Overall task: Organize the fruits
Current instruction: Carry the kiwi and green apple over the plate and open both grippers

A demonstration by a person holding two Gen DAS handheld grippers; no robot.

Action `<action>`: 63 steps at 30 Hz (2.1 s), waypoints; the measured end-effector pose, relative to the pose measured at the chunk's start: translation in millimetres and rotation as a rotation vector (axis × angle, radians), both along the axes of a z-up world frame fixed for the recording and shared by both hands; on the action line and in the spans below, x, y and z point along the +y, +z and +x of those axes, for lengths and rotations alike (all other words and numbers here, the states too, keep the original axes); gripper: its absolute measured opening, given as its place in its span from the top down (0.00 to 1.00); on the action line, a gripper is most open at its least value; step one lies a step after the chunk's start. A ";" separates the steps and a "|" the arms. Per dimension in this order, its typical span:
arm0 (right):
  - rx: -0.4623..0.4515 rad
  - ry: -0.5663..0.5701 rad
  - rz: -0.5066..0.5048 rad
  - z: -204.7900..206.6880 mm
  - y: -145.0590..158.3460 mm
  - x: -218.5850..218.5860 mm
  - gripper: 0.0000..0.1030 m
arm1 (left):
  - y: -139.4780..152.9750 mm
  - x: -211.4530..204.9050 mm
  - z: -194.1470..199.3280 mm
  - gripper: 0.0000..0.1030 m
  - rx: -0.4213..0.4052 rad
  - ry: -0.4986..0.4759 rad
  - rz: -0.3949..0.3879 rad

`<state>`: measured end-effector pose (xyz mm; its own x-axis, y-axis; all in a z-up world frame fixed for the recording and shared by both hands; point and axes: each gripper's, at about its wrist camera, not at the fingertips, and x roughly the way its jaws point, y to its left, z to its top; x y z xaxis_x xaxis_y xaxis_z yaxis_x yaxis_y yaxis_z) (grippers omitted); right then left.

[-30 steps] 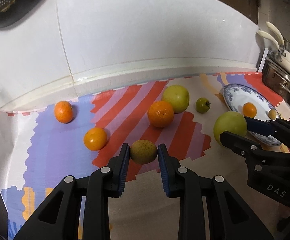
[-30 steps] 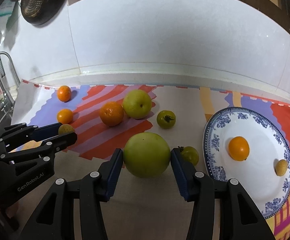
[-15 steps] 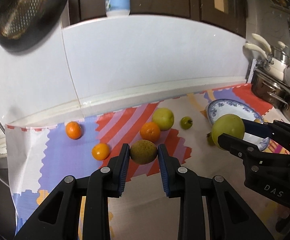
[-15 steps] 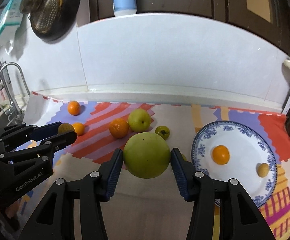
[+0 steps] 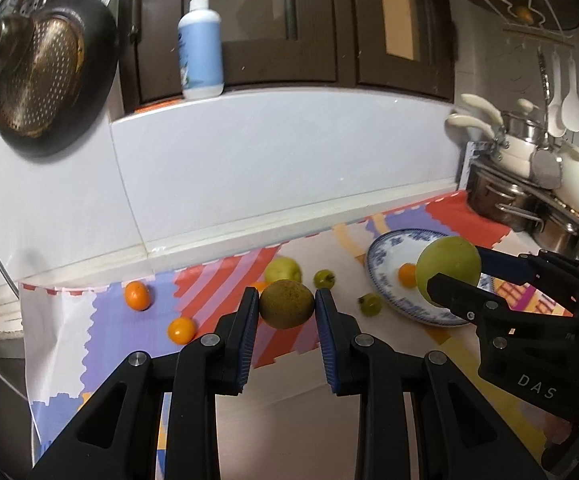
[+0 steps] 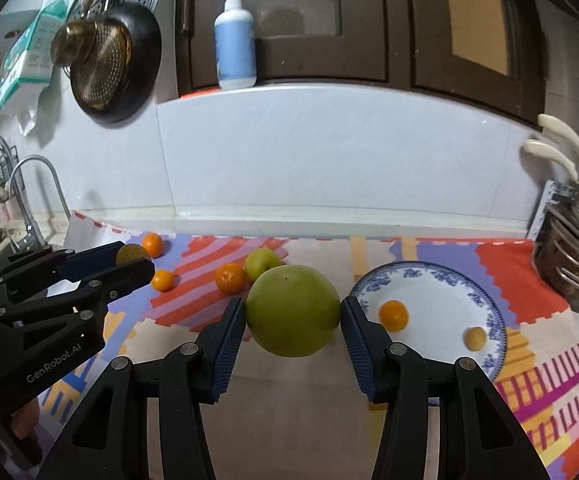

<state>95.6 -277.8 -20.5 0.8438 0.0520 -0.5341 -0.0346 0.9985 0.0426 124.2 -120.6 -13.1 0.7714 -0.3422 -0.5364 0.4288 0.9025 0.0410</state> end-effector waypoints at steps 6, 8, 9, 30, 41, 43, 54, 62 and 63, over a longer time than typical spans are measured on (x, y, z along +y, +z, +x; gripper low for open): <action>-0.022 -0.043 0.005 -16.9 8.4 -16.1 0.51 | 10.7 -19.8 -10.9 0.72 -0.026 -0.033 -0.012; -0.027 -0.058 0.003 -22.2 10.2 -23.5 0.51 | 13.0 -28.0 -13.1 0.72 -0.033 -0.047 -0.012; -0.029 -0.068 0.003 -24.8 11.1 -27.7 0.52 | 14.0 -32.3 -13.4 0.72 -0.035 -0.052 -0.012; -0.017 -0.188 -0.008 -18.3 5.7 -125.7 0.51 | 7.9 -143.2 16.1 0.72 0.012 -0.187 0.000; 0.040 -0.195 0.010 23.2 -21.7 -164.5 0.51 | -17.5 -196.4 64.6 0.72 0.072 -0.242 0.071; 0.050 -0.199 0.005 30.6 -26.9 -169.2 0.51 | -23.7 -204.7 74.1 0.72 0.088 -0.252 0.081; 0.129 -0.212 0.023 71.7 -54.7 -190.8 0.51 | -66.9 -233.1 119.1 0.72 0.217 -0.275 0.131; 0.185 -0.199 0.030 87.1 -74.8 -193.9 0.51 | -87.8 -244.3 133.7 0.72 0.253 -0.269 0.160; 0.192 -0.199 0.030 88.6 -77.0 -194.4 0.51 | -89.8 -245.6 135.0 0.72 0.257 -0.269 0.165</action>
<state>184.2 -472.2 -97.5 0.7224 -0.0864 -0.6861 0.1739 0.9830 0.0593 259.2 -366.2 -102.9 0.4997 -0.4065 -0.7649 0.6635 0.7473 0.0362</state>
